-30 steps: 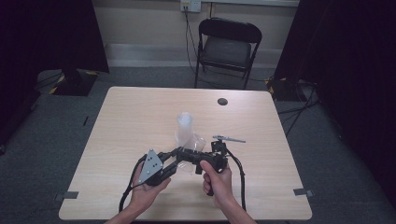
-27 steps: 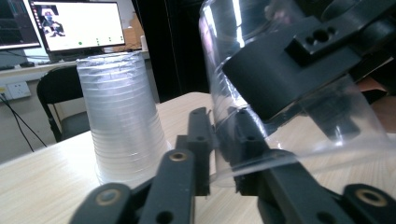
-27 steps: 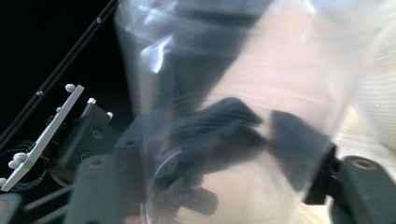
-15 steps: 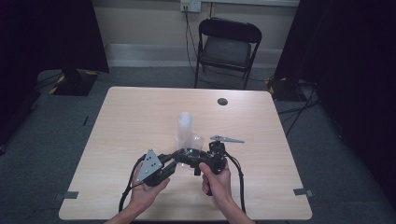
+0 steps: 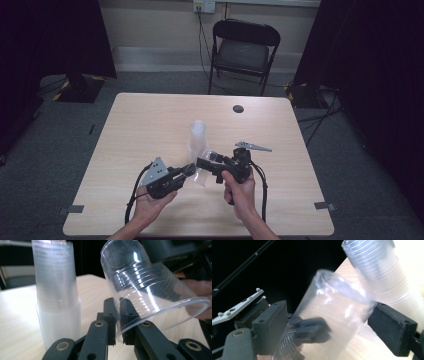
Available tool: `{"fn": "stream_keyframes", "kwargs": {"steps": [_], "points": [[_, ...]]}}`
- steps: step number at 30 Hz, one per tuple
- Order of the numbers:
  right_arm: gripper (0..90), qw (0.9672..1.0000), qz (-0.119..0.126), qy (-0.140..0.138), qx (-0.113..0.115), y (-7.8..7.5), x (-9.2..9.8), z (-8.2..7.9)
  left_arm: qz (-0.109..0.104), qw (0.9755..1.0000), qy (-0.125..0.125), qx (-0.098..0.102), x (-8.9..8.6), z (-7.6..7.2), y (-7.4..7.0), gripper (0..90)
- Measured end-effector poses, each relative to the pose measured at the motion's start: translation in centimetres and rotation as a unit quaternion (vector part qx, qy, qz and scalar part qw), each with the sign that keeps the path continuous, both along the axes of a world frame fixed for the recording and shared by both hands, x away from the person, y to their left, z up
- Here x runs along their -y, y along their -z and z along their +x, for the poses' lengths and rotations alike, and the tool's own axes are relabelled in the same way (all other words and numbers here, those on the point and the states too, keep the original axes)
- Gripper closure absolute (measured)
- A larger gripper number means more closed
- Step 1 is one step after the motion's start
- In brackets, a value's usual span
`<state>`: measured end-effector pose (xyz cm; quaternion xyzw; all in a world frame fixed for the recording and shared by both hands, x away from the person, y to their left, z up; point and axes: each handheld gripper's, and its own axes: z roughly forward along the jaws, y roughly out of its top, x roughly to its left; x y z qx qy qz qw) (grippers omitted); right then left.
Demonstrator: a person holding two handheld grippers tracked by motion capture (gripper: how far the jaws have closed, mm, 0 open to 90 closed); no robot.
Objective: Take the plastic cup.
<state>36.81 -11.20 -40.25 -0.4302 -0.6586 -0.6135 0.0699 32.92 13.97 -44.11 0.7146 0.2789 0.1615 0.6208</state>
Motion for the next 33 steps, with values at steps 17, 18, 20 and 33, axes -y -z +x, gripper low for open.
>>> {"fn": "stream_keyframes", "kwargs": {"steps": [17, 18, 20, 33], "points": [[19.4, 0.9977, -0.042, 0.027, 0.045, -0.2, 2.6, -0.2, 0.038, 0.9947, 0.033, -0.089, -0.8, 0.1, -0.8, 85.3], [19.8, 0.9972, -0.049, 0.029, 0.048, -0.2, 2.8, -0.2, 0.058, 0.9928, 0.051, -0.091, -0.7, 0.4, -0.9, 85.4], [19.8, 0.996, -0.063, 0.03, 0.056, 0.0, 3.2, -0.3, 0.062, 0.9927, 0.05, -0.091, -0.8, 0.5, -1.1, 85.6], [16.6, 0.987, -0.12, 0.013, 0.106, 0.5, 3.8, -1.6, 0.084, 0.9811, 0.08, -0.155, -1.4, 0.8, -1.1, 86.3]]}}
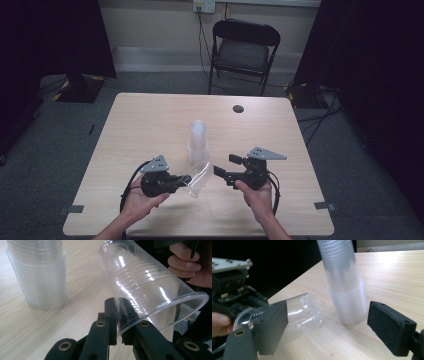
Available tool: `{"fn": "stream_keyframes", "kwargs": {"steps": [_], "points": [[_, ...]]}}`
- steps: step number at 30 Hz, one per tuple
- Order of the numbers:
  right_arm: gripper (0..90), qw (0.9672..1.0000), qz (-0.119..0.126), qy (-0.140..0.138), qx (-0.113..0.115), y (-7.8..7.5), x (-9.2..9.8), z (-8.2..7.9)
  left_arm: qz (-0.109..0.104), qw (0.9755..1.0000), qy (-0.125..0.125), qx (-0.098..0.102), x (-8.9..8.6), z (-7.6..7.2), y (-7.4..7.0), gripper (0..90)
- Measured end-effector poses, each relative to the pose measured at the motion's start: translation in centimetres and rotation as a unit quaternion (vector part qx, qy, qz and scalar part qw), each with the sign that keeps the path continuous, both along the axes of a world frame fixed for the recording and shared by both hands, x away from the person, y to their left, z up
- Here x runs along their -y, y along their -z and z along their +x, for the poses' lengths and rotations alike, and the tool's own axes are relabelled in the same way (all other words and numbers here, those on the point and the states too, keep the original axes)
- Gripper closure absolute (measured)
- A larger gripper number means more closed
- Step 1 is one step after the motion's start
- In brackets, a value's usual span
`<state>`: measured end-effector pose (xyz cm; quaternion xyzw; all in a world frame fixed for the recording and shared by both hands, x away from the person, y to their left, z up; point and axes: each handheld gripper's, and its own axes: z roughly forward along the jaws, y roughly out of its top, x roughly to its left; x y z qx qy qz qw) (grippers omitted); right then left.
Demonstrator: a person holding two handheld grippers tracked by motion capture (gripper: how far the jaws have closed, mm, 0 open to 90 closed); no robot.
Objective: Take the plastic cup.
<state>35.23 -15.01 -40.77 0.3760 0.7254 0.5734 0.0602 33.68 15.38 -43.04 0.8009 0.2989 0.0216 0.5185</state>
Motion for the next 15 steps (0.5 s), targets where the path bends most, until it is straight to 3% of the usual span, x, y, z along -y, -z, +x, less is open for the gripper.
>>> {"fn": "stream_keyframes", "kwargs": {"steps": [4, 6, 8, 9, 10, 12, 13, 14, 15], "points": [[16.6, 0.9997, -0.006, -0.021, 0.006, -0.1, 0.0, -0.3, 0.012, 0.9996, 0.015, -0.019, 0.0, 0.2, -0.2, 86.8], [16.7, 0.9992, -0.017, -0.032, 0.016, -0.2, -0.2, -0.4, 0.021, 0.9994, 0.018, -0.02, 0.0, 0.2, -0.1, 86.8], [21.7, 0.9974, -0.045, -0.045, 0.032, -0.5, -0.5, -0.7, 0.035, 0.9984, 0.027, -0.036, 0.2, 0.3, -0.1, 86.8], [21.7, 0.9974, -0.045, -0.045, 0.032, -0.5, -0.5, -0.7, 0.038, 0.9979, 0.032, -0.041, 0.2, 0.3, 0.0, 86.8], [22.0, 0.9958, -0.057, -0.061, 0.038, -0.6, -0.8, -0.8, 0.045, 0.9967, 0.042, -0.052, 0.3, 0.3, 0.1, 86.8], [22.2, 0.9947, -0.063, -0.069, 0.041, -0.6, -0.9, -0.9, 0.048, 0.9961, 0.048, -0.056, 0.3, 0.4, 0.1, 86.8], [23.1, 0.9914, -0.079, -0.094, 0.046, -0.4, -1.4, -1.0, 0.054, 0.9951, 0.053, -0.064, 0.4, 0.5, 0.2, 86.8], [23.1, 0.9914, -0.079, -0.094, 0.046, -0.4, -1.4, -1.0, 0.054, 0.9951, 0.053, -0.064, 0.4, 0.5, 0.2, 86.8], [22.9, 0.9892, -0.089, -0.105, 0.051, -0.4, -1.6, -1.0, 0.053, 0.9949, 0.054, -0.067, 0.4, 0.5, 0.2, 86.8]]}}
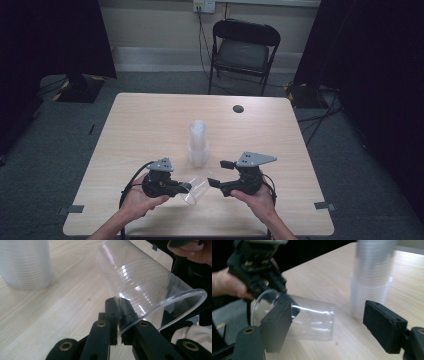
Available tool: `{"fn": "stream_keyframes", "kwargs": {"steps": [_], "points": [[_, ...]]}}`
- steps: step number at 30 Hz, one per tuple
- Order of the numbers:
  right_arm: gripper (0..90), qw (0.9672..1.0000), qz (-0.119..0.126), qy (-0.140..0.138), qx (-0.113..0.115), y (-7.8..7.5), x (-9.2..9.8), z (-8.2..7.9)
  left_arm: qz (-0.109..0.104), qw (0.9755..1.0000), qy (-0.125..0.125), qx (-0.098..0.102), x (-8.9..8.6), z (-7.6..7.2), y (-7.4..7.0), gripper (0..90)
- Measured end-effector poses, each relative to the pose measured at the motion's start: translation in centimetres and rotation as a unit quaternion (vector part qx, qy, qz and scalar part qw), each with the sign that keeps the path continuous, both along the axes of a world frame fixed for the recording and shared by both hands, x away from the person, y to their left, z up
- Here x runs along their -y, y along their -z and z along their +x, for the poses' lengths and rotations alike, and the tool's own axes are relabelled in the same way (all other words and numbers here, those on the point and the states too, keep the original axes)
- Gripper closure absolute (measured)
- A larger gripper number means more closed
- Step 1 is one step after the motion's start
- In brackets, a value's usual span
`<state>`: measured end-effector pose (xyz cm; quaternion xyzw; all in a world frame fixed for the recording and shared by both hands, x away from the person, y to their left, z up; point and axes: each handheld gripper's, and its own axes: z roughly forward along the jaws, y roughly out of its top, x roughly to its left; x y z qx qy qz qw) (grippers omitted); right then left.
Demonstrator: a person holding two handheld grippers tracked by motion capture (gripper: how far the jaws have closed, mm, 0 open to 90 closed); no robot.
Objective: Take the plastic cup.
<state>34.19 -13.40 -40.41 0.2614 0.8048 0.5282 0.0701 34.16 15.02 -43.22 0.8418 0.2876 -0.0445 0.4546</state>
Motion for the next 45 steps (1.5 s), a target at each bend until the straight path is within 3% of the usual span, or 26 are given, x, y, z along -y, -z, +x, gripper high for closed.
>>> {"fn": "stream_keyframes", "kwargs": {"steps": [3, 8, 9, 10, 11, 13, 14, 15, 16, 18, 21, 23, 24, 25, 27, 28, 31, 33, 34, 35, 38, 40, 41, 43, 44, 45], "points": [[21.0, 0.9984, -0.029, -0.039, 0.027, 0.2, -0.9, -0.6, 0.0, 1.0, 0.007, -0.006, -0.1, 0.2, 0.0, 86.8], [17.4, 0.9943, -0.062, -0.071, 0.05, -0.1, -1.7, -1.0, 0.003, 0.9998, 0.009, -0.016, -0.4, 0.7, 0.0, 86.8], [17.4, 0.9927, -0.07, -0.078, 0.06, -0.2, -1.9, -1.1, -0.002, 0.9996, 0.013, -0.025, -0.4, 0.8, 0.0, 86.9], [16.6, 0.9878, -0.093, -0.093, 0.084, -0.3, -2.4, -1.4, 0.006, 0.9993, 0.02, -0.03, -0.3, 0.8, 0.1, 86.9], [16.6, 0.9878, -0.093, -0.093, 0.084, -0.3, -2.4, -1.4, 0.006, 0.9993, 0.02, -0.03, -0.3, 0.8, 0.1, 86.9], [16.6, 0.9823, -0.114, -0.111, 0.099, -0.4, -3.0, -1.6, 0.009, 0.999, 0.021, -0.037, -0.2, 0.9, 0.1, 86.8], [17.6, 0.9771, -0.136, -0.126, 0.105, -0.2, -3.6, -1.8, -0.002, 0.999, 0.015, -0.042, -0.2, 1.0, 0.1, 86.8], [17.6, 0.9771, -0.136, -0.126, 0.105, -0.2, -3.6, -1.8, -0.002, 0.999, 0.015, -0.042, -0.2, 1.0, 0.1, 86.9], [17.3, 0.9735, -0.15, -0.129, 0.116, 0.2, -4.0, -2.0, 0.003, 0.9988, 0.017, -0.046, -0.1, 1.0, 0.1, 86.9], [17.1, 0.9718, -0.156, -0.131, 0.119, 0.4, -4.1, -2.1, 0.007, 0.9988, 0.017, -0.044, -0.1, 1.0, 0.2, 87.0], [14.8, 0.965, -0.176, -0.137, 0.138, 0.8, -4.5, -2.5, 0.002, 0.9978, 0.02, -0.062, -0.1, 1.2, 0.3, 87.1], [14.6, 0.9635, -0.18, -0.139, 0.141, 0.9, -4.6, -2.6, 0.003, 0.9974, 0.023, -0.068, -0.1, 1.3, 0.2, 87.1], [14.5, 0.9614, -0.186, -0.141, 0.146, 1.0, -4.7, -2.6, -0.001, 0.9973, 0.023, -0.07, 0.0, 1.4, 0.2, 87.2], [14.0, 0.957, -0.2, -0.142, 0.155, 1.2, -4.9, -2.8, 0.003, 0.9968, 0.023, -0.076, 0.2, 1.5, 0.2, 87.3], [13.8, 0.9559, -0.203, -0.143, 0.157, 1.3, -5.0, -2.8, 0.004, 0.9968, 0.027, -0.075, 0.2, 1.6, 0.2, 87.3], [13.6, 0.953, -0.211, -0.143, 0.163, 1.5, -5.2, -2.9, 0.004, 0.9966, 0.027, -0.078, 0.4, 1.6, 0.2, 87.4], [13.6, 0.9505, -0.217, -0.143, 0.17, 1.6, -5.4, -2.9, 0.007, 0.9964, 0.026, -0.08, 0.6, 1.7, 0.1, 87.5], [14.0, 0.9442, -0.233, -0.141, 0.185, 1.9, -5.7, -3.0, 0.008, 0.9961, 0.03, -0.083, 0.8, 1.7, 0.1, 87.5], [14.0, 0.943, -0.236, -0.141, 0.187, 2.1, -5.9, -3.0, 0.006, 0.9962, 0.032, -0.081, 1.0, 1.7, 0.1, 87.5], [14.0, 0.943, -0.236, -0.141, 0.187, 2.1, -5.9, -3.0, 0.006, 0.9962, 0.032, -0.081, 1.0, 1.7, 0.1, 87.4], [15.1, 0.9391, -0.245, -0.14, 0.196, 2.3, -6.2, -3.0, 0.01, 0.9962, 0.032, -0.08, 1.3, 1.7, 0.0, 87.4], [15.9, 0.9394, -0.246, -0.141, 0.193, 2.4, -6.3, -2.9, 0.008, 0.996, 0.019, -0.087, 1.4, 1.8, 0.1, 87.2], [16.3, 0.9408, -0.244, -0.138, 0.191, 2.4, -6.3, -2.8, 0.008, 0.9958, 0.012, -0.091, 1.4, 1.9, 0.1, 87.1], [18.6, 0.9481, -0.229, -0.125, 0.182, 2.4, -6.2, -2.7, -0.004, 0.9957, 0.001, -0.093, 1.3, 2.1, 0.2, 86.5], [18.6, 0.9481, -0.229, -0.125, 0.182, 2.4, -6.2, -2.7, -0.006, 0.9956, 0.0, -0.094, 1.2, 2.2, 0.2, 86.5], [19.3, 0.9505, -0.223, -0.123, 0.178, 2.4, -6.1, -2.6, -0.012, 0.9956, -0.003, -0.093, 1.2, 2.2, 0.2, 86.5]]}}
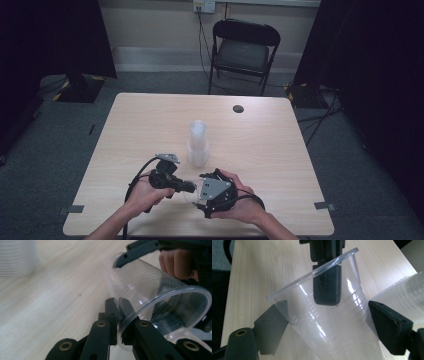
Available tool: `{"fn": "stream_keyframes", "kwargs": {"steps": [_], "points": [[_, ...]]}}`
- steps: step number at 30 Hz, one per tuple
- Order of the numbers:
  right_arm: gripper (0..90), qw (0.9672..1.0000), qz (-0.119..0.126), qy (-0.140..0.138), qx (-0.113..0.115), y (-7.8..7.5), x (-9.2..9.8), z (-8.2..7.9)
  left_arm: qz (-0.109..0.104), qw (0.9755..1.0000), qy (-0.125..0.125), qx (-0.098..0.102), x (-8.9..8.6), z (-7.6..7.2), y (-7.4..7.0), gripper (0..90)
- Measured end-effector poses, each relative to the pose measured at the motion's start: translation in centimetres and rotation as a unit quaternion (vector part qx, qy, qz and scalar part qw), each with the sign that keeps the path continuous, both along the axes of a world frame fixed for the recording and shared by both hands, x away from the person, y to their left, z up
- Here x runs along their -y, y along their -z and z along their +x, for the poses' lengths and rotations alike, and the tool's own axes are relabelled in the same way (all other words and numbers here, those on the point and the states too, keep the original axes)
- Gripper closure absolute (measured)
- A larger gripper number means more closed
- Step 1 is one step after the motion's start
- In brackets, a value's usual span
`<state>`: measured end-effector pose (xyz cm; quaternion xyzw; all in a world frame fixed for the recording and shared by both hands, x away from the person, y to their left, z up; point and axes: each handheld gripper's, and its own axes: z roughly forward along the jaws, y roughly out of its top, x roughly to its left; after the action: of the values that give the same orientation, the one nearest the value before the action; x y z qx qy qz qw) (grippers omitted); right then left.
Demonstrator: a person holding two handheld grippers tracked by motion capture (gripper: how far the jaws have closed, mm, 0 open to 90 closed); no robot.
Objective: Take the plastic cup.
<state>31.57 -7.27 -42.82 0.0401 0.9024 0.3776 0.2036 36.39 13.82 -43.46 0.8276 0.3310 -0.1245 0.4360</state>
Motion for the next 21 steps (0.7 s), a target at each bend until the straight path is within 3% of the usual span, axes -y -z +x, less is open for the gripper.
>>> {"fn": "stream_keyframes", "kwargs": {"steps": [3, 6, 11, 15, 21], "points": [[30.1, 1.0, 0.007, 0.004, -0.003, 0.02, 0.13, 0.08, -0.02, 0.9996, -0.02, -0.003, -0.3, 0.17, 0.01, 86.6], [32.5, 0.9999, 0.01, -0.001, -0.014, 0.04, 0.09, 0.06, -0.033, 0.9991, -0.025, -0.006, -0.45, 0.29, -0.1, 87.0], [30.8, 0.9998, 0.015, 0.0, -0.016, 0.0, -0.21, 0.02, -0.012, 0.9997, -0.021, -0.004, -0.05, 0.15, -0.1, 89.7], [29.6, 0.9998, 0.015, 0.002, -0.01, -0.05, -0.43, -0.03, -0.007, 0.9997, -0.023, -0.004, 0.09, 0.25, -0.04, 89.9], [25.1, 0.9995, 0.025, 0.008, -0.02, -0.09, -0.76, 0.22, 0.001, 0.9997, -0.023, -0.003, 0.49, 0.25, -0.11, 90.0]]}}
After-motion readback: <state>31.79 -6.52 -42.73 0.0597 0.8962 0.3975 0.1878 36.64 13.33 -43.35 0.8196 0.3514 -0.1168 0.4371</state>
